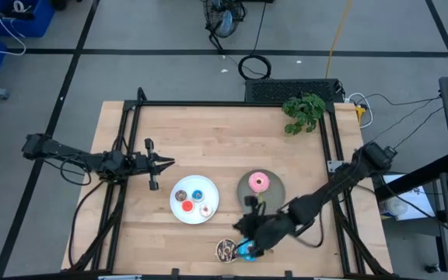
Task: Pick & Place donuts
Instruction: Put the large blue donut on the gray plate, then put the large black donut on the gray plate
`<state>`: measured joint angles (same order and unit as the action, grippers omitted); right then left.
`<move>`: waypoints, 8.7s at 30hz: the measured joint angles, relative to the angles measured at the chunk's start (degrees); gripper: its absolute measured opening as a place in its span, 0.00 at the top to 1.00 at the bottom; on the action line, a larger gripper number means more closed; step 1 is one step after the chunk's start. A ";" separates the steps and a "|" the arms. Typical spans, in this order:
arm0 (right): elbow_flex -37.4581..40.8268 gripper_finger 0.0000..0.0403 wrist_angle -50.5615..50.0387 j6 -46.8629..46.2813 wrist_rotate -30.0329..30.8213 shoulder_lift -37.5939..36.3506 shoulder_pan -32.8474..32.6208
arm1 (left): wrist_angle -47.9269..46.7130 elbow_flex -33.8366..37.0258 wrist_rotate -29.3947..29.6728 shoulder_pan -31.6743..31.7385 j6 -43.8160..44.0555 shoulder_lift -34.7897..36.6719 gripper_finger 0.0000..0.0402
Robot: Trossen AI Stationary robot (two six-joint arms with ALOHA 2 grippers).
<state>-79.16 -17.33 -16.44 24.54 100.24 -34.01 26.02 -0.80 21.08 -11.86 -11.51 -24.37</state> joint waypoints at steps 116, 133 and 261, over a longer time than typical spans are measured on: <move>12.43 0.98 -38.53 -13.25 -21.09 -8.06 14.46 | -0.48 0.00 0.04 0.02 -2.99 0.00 0.91; 20.55 0.98 -28.97 -11.35 -26.15 -8.49 21.47 | -0.50 -0.01 0.07 0.02 -3.23 -0.01 0.91; -21.88 0.91 -14.93 5.99 -21.51 19.92 6.35 | -2.67 -0.02 2.51 0.01 -2.73 -0.01 0.91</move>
<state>-101.04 -32.26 -10.45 3.04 120.16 -27.66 23.35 -0.82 23.59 -11.85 -14.24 -24.38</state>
